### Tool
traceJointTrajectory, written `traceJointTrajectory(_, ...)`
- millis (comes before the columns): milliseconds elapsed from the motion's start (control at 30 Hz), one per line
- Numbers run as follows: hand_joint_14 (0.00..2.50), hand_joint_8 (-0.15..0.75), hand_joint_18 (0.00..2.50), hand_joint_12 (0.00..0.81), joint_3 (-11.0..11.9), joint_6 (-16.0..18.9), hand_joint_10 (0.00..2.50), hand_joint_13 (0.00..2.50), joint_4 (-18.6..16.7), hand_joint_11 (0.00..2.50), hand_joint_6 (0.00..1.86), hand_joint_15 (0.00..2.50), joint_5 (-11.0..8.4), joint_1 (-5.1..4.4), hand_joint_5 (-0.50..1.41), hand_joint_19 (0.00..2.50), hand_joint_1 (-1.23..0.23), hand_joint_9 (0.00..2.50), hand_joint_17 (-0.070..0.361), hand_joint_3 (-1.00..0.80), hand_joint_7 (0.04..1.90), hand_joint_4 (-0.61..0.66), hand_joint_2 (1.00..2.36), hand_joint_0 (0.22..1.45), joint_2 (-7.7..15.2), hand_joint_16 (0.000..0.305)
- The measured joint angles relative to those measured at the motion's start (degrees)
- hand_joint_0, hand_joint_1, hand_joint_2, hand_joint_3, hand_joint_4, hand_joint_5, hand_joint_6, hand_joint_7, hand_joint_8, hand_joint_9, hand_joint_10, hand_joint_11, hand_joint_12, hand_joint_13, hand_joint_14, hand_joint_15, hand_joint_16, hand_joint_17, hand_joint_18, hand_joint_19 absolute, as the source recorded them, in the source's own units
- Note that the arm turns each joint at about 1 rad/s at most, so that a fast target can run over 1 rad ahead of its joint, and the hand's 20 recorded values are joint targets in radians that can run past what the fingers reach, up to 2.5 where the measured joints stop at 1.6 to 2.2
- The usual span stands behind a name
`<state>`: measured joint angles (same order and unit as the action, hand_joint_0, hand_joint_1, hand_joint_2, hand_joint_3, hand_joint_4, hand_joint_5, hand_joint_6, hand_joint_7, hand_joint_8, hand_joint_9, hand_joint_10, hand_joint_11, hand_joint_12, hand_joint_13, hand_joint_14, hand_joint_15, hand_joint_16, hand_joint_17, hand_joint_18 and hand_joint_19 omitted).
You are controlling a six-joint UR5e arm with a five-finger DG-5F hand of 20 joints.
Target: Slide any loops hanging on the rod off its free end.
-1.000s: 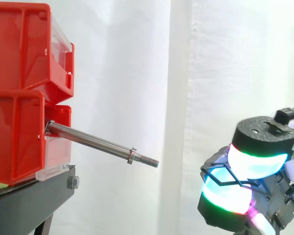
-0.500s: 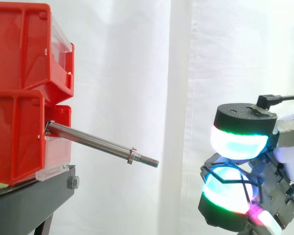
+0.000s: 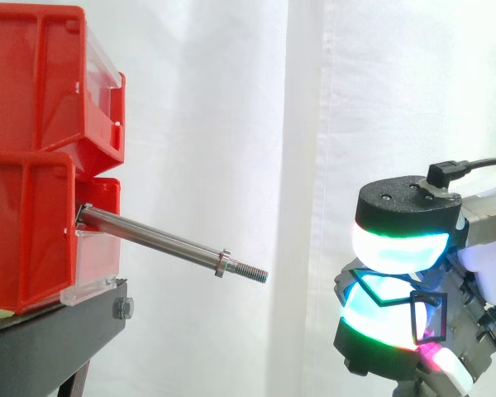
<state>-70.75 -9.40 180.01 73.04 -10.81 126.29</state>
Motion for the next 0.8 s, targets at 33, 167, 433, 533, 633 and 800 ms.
traceJointTrajectory(33,0.02,0.276,0.67,0.377,0.0,0.0,0.03,0.81,0.0,0.76,0.9,0.52,0.02,0.0,-0.16,0.55,-0.69,0.98,0.124,-0.2,1.04,0.14,1.02,0.58,0.0,0.055)
traceJointTrajectory(167,0.02,0.266,0.68,0.371,0.0,0.0,0.03,0.8,0.0,0.76,0.91,0.52,0.13,0.0,-0.17,0.55,-0.72,0.96,0.124,-0.19,1.01,0.11,1.02,0.6,0.0,0.055)
traceJointTrajectory(433,0.02,0.258,0.68,0.366,0.0,0.0,0.03,0.79,0.0,0.77,0.92,0.5,0.17,0.0,-0.18,0.53,-0.79,0.94,0.122,-0.34,0.95,0.11,1.01,0.63,0.0,0.054)
traceJointTrajectory(533,0.02,0.252,0.68,0.364,0.0,0.0,0.03,0.79,0.0,0.76,0.92,0.5,0.17,0.0,-0.18,0.52,-0.8,0.94,0.121,-0.39,0.95,0.11,1.01,0.64,0.0,0.054)
traceJointTrajectory(633,0.02,0.247,0.68,0.362,0.0,0.0,0.03,0.78,0.0,0.76,0.92,0.5,0.17,0.0,-0.18,0.53,-0.78,0.94,0.12,-0.41,0.95,0.1,1.01,0.64,0.0,0.053)
traceJointTrajectory(800,0.02,0.251,0.67,0.361,0.0,0.0,0.03,0.78,0.0,0.76,0.92,0.5,0.17,0.0,-0.17,0.53,-0.74,0.94,0.119,-0.41,0.96,0.11,1.01,0.63,0.0,0.053)
